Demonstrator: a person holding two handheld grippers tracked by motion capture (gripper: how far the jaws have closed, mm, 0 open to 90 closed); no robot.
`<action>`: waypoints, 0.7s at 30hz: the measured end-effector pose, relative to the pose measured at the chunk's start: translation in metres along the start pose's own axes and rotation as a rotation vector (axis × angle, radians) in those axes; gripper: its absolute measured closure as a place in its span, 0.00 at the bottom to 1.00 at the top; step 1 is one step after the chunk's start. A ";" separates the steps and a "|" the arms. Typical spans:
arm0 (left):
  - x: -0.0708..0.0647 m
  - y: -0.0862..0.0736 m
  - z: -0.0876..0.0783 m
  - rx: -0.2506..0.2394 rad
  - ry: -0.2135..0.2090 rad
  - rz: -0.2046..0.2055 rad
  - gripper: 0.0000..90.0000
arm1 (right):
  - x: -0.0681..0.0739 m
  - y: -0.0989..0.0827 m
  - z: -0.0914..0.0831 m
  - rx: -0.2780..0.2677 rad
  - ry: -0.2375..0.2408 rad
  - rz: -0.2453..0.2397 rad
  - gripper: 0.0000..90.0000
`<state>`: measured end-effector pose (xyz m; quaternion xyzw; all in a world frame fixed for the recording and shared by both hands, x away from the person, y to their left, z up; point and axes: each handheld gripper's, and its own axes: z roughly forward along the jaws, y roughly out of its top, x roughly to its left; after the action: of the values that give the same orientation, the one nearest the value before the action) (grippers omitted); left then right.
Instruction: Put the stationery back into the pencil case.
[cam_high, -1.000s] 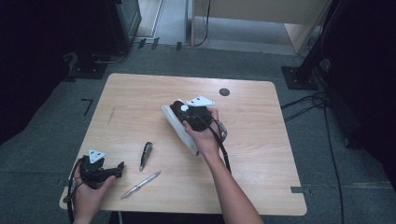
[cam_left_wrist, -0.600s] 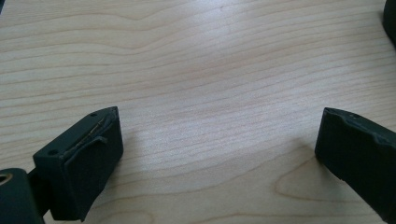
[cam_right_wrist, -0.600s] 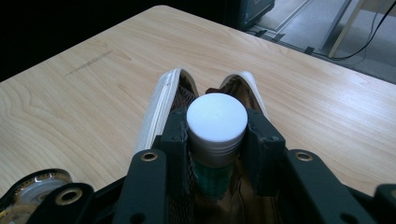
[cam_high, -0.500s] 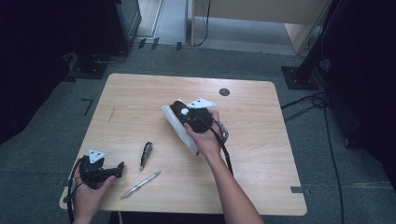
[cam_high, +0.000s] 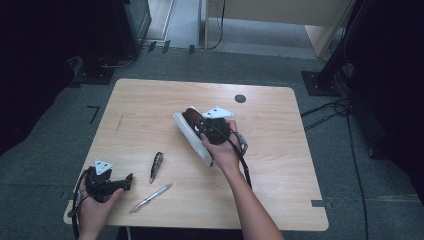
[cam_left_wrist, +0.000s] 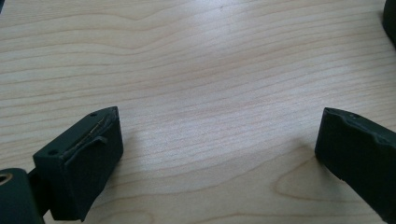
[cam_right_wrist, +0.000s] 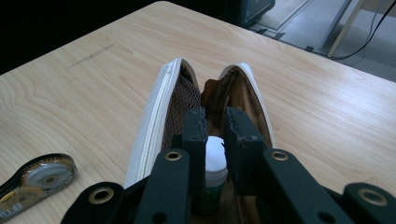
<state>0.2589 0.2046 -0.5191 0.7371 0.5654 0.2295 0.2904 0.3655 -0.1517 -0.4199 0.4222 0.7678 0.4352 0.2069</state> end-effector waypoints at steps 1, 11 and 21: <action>0.000 0.000 0.000 0.001 0.000 0.000 0.01 | 0.000 0.000 0.000 0.008 0.001 0.003 0.90; 0.000 0.000 0.000 0.000 0.000 0.000 0.01 | 0.000 0.004 0.013 0.057 -0.029 -0.012 0.94; 0.000 0.000 0.000 0.000 0.000 0.000 0.01 | 0.000 0.016 0.032 0.148 -0.038 -0.030 0.95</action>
<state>0.2589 0.2046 -0.5191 0.7370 0.5654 0.2296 0.2905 0.3949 -0.1318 -0.4231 0.4329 0.8002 0.3658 0.1963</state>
